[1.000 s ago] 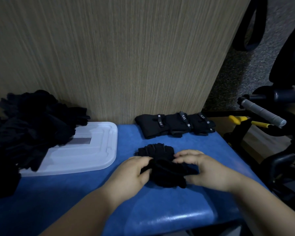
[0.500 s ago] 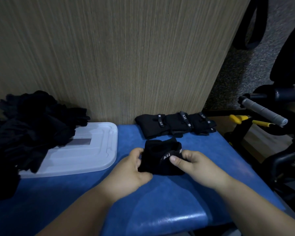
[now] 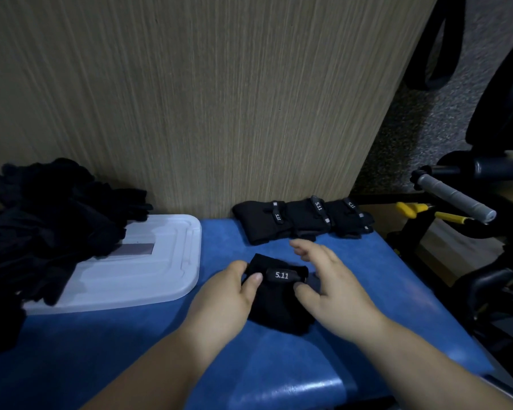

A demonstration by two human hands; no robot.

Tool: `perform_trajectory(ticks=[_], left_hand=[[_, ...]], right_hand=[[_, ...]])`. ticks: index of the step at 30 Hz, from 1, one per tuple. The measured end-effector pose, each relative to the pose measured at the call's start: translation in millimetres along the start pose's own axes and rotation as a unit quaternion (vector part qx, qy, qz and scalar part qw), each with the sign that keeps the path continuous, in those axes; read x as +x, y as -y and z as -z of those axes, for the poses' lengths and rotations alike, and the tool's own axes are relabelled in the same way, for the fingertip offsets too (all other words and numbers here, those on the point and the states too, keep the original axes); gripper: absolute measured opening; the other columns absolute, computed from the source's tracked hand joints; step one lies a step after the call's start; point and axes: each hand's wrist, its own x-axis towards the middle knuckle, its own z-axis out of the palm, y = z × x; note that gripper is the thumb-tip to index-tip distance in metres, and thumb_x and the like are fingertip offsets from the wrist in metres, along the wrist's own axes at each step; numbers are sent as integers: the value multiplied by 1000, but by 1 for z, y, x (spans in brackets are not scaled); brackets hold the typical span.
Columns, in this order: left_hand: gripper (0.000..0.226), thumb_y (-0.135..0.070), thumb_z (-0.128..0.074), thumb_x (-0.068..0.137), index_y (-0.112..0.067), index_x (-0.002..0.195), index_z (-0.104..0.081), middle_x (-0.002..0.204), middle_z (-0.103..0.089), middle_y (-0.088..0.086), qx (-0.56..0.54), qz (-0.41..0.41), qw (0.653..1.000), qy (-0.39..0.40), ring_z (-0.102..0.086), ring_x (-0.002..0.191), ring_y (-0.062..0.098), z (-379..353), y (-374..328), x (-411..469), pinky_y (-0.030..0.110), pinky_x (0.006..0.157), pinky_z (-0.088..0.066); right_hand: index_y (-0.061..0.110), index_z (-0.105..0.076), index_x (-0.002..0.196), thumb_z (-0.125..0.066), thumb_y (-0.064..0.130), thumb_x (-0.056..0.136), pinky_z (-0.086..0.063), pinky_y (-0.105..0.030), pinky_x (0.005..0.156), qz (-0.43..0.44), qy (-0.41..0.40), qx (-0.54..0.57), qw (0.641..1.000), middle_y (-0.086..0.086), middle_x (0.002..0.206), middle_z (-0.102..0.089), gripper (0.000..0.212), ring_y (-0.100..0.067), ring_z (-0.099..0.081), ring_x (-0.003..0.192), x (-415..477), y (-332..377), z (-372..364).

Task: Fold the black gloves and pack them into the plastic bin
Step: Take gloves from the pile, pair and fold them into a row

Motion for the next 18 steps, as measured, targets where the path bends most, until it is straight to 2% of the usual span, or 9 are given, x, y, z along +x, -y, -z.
perform_trajectory(ticks=[2, 4, 6, 9, 12, 14, 16, 18], left_hand=[[22, -41, -43, 98, -25, 110, -53, 88, -61, -12, 35, -11, 999, -10, -58, 83, 9, -2, 0, 0, 28, 70, -45], [27, -40, -45, 97, -28, 121, -49, 104, -63, -10, 51, -13, 998, -27, -60, 97, 13, -5, 0, 1, 27, 76, -45], [36, -41, -47, 96, -32, 130, -44, 111, -59, -10, 55, -17, 997, -46, -57, 102, 11, -5, 0, 0, 25, 78, -43], [44, -42, -49, 95, -31, 136, -39, 111, -51, -9, 90, -33, 993, -69, -53, 98, 9, -3, 2, 0, 22, 75, -39], [45, -44, -49, 95, -26, 135, -40, 124, -50, -6, 132, -41, 986, -89, -52, 110, 11, 2, 6, 2, 25, 85, -43], [41, -46, -47, 95, -24, 130, -42, 116, -53, -5, 140, -25, 986, -86, -55, 106, 13, 7, 5, 1, 26, 82, -44], [39, -52, -42, 95, -25, 122, -43, 97, -57, -7, 147, 1, 987, -62, -58, 95, 14, 10, 5, -1, 27, 73, -42], [42, -60, -40, 92, -26, 117, -43, 83, -56, -7, 150, 23, 988, -27, -59, 86, 14, 13, 4, -5, 28, 70, -44]], right_hand=[[33, -40, 140, -50, 29, 84, -32, -21, 108, 53, 32, -7, 998, 21, 134, -40, 57, -1, -37, 129, -1, 4, -3], [32, -38, 142, -47, 38, 91, -30, -22, 109, 68, 56, -44, 995, 17, 140, -40, 52, -3, -37, 131, -2, 6, -8], [31, -36, 143, -46, 40, 96, -31, -20, 105, 47, 65, -82, 993, 12, 140, -42, 49, -8, -40, 128, -2, 7, -13], [29, -43, 136, -48, 38, 96, -35, -21, 98, 13, 54, -105, 993, 6, 130, -53, 42, -15, -45, 122, 0, 9, -15], [25, -47, 132, -51, 39, 92, -38, -25, 97, -22, 59, -125, 990, 0, 124, -56, 42, -20, -47, 119, 1, 12, -14], [21, -49, 128, -53, 41, 90, -41, -27, 95, -52, 66, -139, 987, -3, 120, -57, 43, -21, -50, 116, 2, 14, -12], [19, -53, 123, -55, 42, 87, -44, -29, 91, -88, 76, -143, 983, -4, 115, -58, 42, -23, -53, 111, 3, 15, -10], [19, -56, 111, -57, 43, 84, -48, -30, 83, -128, 87, -128, 980, -3, 107, -61, 36, -23, -57, 103, 4, 15, -9]])
